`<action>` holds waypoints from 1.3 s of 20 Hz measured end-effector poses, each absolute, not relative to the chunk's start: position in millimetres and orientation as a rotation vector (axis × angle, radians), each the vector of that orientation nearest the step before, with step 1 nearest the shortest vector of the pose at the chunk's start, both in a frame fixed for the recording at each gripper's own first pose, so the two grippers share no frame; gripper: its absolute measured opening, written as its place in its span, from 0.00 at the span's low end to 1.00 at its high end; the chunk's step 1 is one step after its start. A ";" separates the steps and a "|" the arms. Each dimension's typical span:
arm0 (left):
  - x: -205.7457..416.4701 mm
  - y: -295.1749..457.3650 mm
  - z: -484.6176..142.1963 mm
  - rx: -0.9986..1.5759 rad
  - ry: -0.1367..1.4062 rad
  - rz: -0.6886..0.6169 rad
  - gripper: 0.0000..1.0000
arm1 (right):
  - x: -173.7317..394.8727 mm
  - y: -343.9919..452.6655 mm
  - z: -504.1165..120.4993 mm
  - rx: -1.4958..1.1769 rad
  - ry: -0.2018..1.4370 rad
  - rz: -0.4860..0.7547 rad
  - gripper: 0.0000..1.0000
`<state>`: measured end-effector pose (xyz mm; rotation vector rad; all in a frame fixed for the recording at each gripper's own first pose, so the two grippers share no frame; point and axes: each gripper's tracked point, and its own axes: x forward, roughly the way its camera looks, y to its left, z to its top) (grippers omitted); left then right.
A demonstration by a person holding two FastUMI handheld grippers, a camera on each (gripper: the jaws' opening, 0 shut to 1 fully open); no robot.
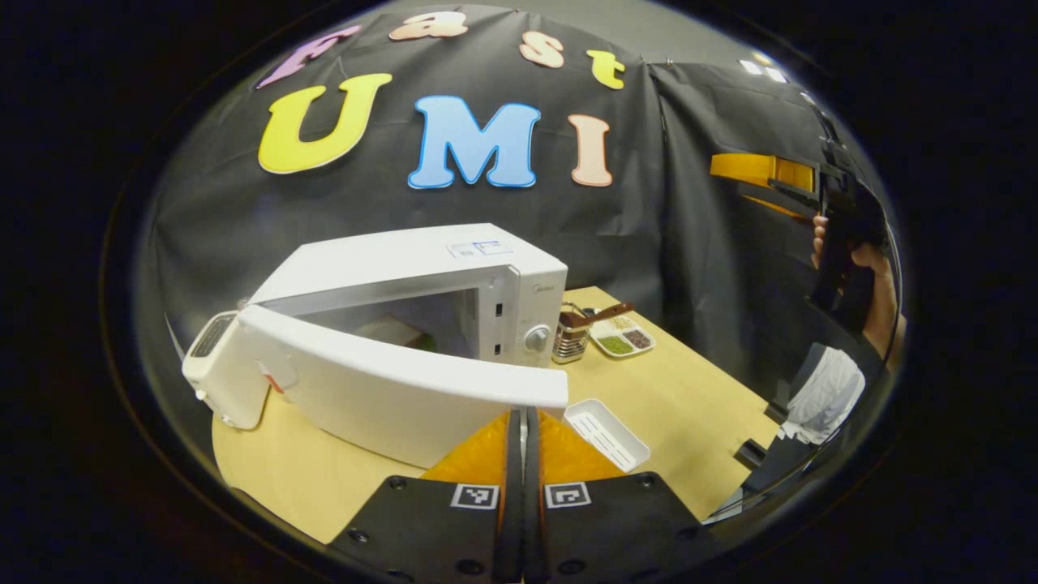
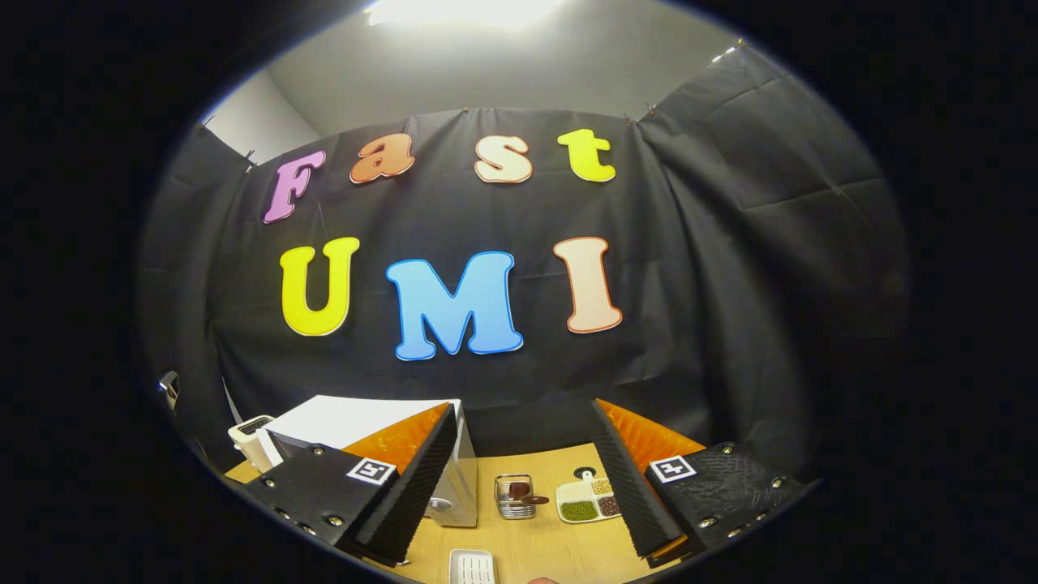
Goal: Open the microwave oven with the left hand, put the food in, and close the microwave oven.
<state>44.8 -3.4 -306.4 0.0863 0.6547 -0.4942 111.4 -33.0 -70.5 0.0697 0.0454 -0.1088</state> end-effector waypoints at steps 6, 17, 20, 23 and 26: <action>77.4 -29.2 -312.6 0.120 0.643 -0.514 0.09 | 114.3 -63.7 -77.6 0.086 0.059 -0.143 0.98; 128.9 -50.9 -323.4 0.070 0.624 -0.439 0.07 | 128.5 -92.6 -95.8 0.095 0.095 -0.168 0.98; 142.7 -54.8 -326.3 0.049 0.620 -0.419 0.07 | 133.4 -95.1 -98.0 0.090 0.101 -0.160 0.98; 152.4 -58.0 -328.5 0.051 0.602 -0.406 0.07 | 141.0 -95.7 -94.6 0.107 0.092 -0.151 0.98; 164.4 -60.9 -330.9 0.052 0.595 -0.386 0.07 | 146.3 -95.0 -94.0 0.100 0.087 -0.141 0.98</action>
